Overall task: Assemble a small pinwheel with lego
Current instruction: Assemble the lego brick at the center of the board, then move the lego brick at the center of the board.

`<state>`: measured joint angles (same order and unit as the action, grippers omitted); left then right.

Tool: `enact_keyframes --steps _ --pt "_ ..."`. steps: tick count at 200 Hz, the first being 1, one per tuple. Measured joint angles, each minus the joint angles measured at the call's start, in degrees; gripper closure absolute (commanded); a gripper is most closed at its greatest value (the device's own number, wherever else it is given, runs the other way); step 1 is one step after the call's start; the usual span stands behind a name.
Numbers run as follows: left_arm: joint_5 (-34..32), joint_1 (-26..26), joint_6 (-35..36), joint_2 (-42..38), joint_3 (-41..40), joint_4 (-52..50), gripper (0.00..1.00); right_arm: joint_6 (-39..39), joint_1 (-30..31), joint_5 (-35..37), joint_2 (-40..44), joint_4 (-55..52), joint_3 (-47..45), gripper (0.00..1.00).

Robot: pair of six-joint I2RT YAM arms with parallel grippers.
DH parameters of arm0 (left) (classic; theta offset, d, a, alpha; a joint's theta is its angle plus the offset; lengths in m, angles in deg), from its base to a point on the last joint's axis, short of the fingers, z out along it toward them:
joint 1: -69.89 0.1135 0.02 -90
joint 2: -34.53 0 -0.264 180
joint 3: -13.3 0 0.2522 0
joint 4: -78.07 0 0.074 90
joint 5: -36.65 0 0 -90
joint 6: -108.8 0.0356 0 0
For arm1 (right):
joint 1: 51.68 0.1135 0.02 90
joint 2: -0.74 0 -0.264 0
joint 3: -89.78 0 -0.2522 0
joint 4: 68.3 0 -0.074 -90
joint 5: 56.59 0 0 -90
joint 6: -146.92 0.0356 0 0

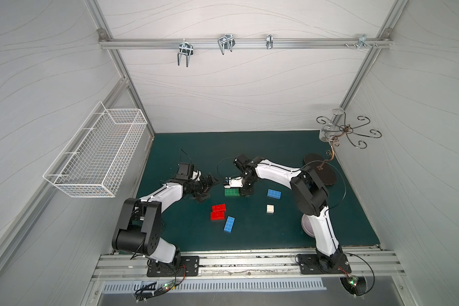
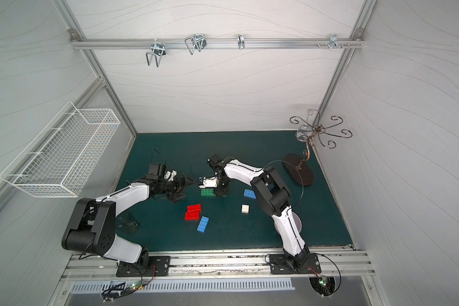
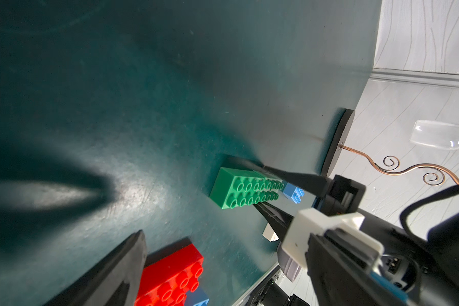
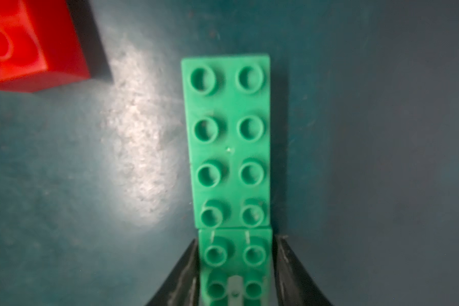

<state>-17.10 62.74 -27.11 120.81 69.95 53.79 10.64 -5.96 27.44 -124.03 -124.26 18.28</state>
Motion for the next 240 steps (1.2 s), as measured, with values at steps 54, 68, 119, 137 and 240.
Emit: enact_keyframes --steps 54,68,119,137,240 --pt "-0.7 0.0 2.2 -0.7 0.1 -2.8 0.00 3.0 -0.2 0.1 2.4 4.4 -3.2 0.37" --pt "-1.6 0.0 3.6 -1.6 0.3 -5.3 0.00 3.8 -0.2 0.3 4.3 5.3 -4.6 0.37" --pt "-5.7 -0.5 11.4 -10.5 4.2 -18.1 0.08 11.1 -0.7 0.8 19.1 7.1 -10.8 0.37" --pt "-7.0 -3.1 14.5 -12.4 6.4 -24.0 0.10 20.6 -0.9 -0.3 26.8 9.7 -15.6 0.33" --pt "-7.0 -23.9 18.8 -10.6 6.2 -36.3 0.11 54.9 -8.7 -2.3 59.8 27.9 -49.3 0.25"
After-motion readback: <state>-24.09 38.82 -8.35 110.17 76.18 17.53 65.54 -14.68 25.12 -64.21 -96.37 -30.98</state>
